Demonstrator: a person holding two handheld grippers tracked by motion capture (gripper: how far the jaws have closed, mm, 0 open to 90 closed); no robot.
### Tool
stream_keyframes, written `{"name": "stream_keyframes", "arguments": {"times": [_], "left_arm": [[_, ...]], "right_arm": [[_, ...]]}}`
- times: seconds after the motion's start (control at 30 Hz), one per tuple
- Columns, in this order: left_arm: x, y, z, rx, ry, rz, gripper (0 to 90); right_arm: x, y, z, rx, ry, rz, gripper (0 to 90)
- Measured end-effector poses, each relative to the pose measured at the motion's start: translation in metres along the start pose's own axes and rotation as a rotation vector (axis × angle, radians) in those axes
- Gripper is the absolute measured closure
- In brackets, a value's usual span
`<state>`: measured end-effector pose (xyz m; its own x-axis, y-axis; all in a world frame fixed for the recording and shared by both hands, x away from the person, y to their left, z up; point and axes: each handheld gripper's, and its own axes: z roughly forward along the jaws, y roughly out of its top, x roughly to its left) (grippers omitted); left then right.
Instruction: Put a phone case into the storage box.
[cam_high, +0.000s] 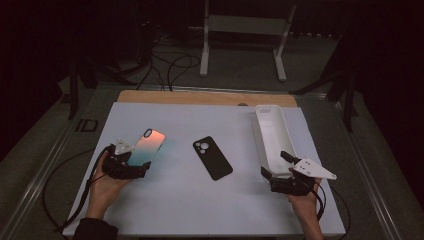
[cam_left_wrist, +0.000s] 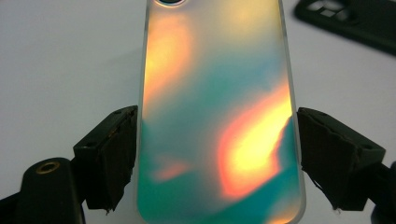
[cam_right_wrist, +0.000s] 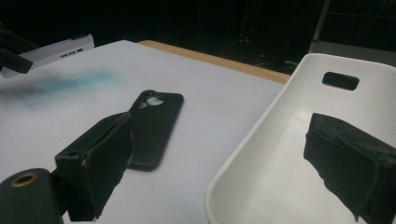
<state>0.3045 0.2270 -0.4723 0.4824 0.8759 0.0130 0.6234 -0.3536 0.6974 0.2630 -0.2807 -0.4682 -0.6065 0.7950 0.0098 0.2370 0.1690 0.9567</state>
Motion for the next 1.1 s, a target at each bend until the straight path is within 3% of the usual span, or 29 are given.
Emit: {"name": "stream_keyframes", "arguments": {"times": [0.17,0.33,0.47,0.5,0.8,1.1], "left_arm": [[-0.018,0.014,-0.008,-0.055,-0.015,0.047,17.2],[-0.033,0.021,-0.015,-0.117,-0.032,0.059,17.2],[-0.037,0.023,-0.016,-0.127,-0.033,0.066,17.2],[-0.045,0.027,-0.019,-0.147,-0.043,0.078,17.2],[-0.059,0.039,-0.021,-0.177,-0.064,0.112,17.1],[-0.069,0.047,-0.021,-0.198,-0.090,0.141,17.1]], "right_arm": [[0.000,0.004,-0.001,-0.006,0.009,0.006,7.9],[0.000,0.008,0.001,0.003,0.021,0.008,7.9],[0.001,0.011,0.002,0.008,0.026,0.006,7.9],[0.001,0.011,0.002,0.008,0.026,0.006,7.9],[0.002,0.019,0.009,0.014,0.069,0.029,8.0],[0.009,0.030,0.020,0.032,0.096,0.006,8.0]]}}
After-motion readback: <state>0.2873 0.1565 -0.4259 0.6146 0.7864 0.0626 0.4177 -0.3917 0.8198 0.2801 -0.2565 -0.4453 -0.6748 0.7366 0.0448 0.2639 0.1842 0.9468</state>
